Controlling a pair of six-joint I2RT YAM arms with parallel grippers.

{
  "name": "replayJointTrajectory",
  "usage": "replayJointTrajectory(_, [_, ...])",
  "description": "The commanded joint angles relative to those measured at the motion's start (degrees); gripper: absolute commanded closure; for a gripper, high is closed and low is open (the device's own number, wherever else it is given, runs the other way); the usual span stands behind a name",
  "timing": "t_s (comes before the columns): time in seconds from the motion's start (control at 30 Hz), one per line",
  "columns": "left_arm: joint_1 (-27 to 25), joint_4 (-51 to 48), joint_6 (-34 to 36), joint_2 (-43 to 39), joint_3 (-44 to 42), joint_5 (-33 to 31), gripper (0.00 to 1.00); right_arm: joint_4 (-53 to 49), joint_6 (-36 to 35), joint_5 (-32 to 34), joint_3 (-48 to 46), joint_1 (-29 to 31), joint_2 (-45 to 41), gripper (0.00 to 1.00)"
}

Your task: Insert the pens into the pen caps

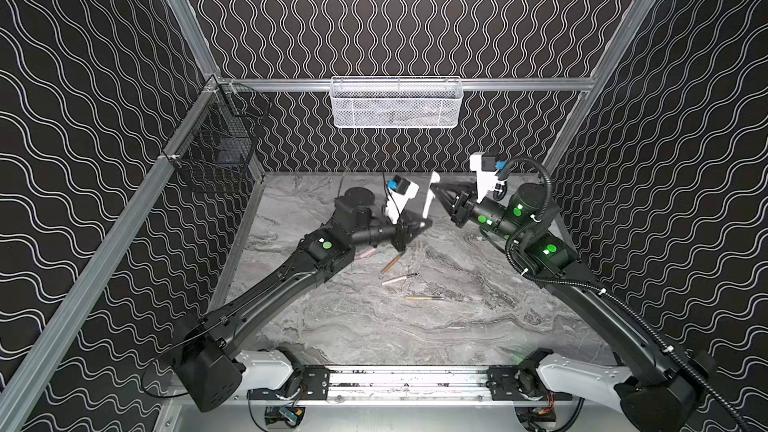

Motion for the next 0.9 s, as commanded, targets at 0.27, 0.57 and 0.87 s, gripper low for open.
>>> replayJointTrajectory(0.27, [1.6, 20.3, -5.7, 0.4, -13.6, 0.6, 1.00, -12.4, -1.2, 1.9, 17.7, -0.6, 2.7, 0.59])
replayJointTrajectory(0.57, [3.6, 21.8, -8.0, -0.1, -13.8, 4.0, 1.00, -15.2, -2.5, 1.6, 14.5, -0.5, 2.4, 0.56])
replayJointTrajectory(0.87, [3.6, 21.3, -7.4, -1.4, -14.5, 4.1, 1.00, -16.5, -4.4, -1.4, 18.3, 1.5, 10.1, 0.57])
